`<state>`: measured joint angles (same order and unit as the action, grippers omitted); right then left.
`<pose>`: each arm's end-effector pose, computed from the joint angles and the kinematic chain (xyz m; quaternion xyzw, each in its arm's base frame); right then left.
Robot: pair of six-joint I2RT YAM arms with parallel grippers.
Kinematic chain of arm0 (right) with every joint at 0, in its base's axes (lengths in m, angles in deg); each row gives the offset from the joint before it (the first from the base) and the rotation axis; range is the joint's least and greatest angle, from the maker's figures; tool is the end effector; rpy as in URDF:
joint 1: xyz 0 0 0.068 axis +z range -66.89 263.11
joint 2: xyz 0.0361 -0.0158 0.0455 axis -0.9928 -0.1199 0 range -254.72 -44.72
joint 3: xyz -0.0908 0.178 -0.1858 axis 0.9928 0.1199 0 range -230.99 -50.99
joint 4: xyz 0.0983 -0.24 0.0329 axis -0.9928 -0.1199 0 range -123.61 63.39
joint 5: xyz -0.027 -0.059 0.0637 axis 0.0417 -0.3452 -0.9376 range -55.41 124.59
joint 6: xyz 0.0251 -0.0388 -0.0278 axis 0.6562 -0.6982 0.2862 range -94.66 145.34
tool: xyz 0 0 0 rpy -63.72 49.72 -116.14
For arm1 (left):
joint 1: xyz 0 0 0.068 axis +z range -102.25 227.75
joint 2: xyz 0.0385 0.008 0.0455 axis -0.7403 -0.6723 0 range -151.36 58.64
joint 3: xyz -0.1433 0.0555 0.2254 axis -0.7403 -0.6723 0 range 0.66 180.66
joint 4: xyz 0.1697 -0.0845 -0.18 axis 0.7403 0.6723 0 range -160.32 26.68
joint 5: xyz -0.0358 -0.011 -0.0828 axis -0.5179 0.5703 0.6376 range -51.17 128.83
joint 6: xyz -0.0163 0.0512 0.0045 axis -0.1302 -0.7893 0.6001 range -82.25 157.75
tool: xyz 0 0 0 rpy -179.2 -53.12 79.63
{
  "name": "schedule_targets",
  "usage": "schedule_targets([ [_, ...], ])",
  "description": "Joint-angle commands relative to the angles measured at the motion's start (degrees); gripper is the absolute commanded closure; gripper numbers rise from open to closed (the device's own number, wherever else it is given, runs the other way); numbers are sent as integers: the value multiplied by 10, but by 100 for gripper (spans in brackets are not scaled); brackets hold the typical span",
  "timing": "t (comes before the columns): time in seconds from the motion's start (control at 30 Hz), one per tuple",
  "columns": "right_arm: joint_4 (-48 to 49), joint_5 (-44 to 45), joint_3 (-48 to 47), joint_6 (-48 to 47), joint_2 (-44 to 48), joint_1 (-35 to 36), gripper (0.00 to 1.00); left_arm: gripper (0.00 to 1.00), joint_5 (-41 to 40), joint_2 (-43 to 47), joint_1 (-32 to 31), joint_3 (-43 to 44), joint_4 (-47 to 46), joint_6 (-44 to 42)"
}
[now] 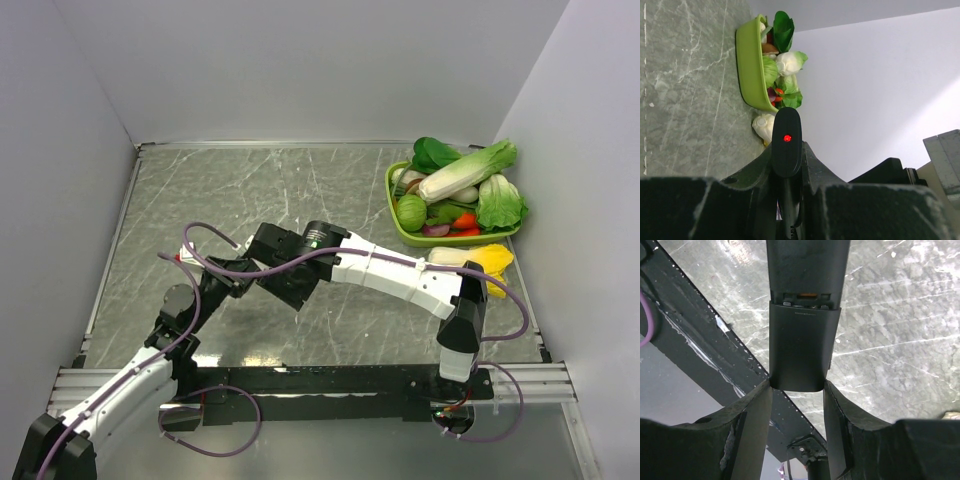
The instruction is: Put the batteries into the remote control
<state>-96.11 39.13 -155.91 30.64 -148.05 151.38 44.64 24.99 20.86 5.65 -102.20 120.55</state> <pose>0.1377 0.3383 0.3357 -0.5057 0.8403 0.0835 0.1766 0.1349 -0.0724 0.2011 -0.2891 0.6233 -0.6135 0.3894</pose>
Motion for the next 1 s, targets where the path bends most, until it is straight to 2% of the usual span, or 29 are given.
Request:
schedule_targets([
  [0.0,-20,19,-27,-13,0,2,78,98,16,-3,-2,29,-31,6],
  [0.37,-11,-1,-18,-16,-1,2,77,98,17,-6,-2,34,-39,9],
  [0.7,-7,3,-13,-12,3,1,61,98,17,3,-2,28,-42,16],
  [0.97,-6,2,-16,-9,8,1,55,98,11,20,-2,23,-30,20],
])
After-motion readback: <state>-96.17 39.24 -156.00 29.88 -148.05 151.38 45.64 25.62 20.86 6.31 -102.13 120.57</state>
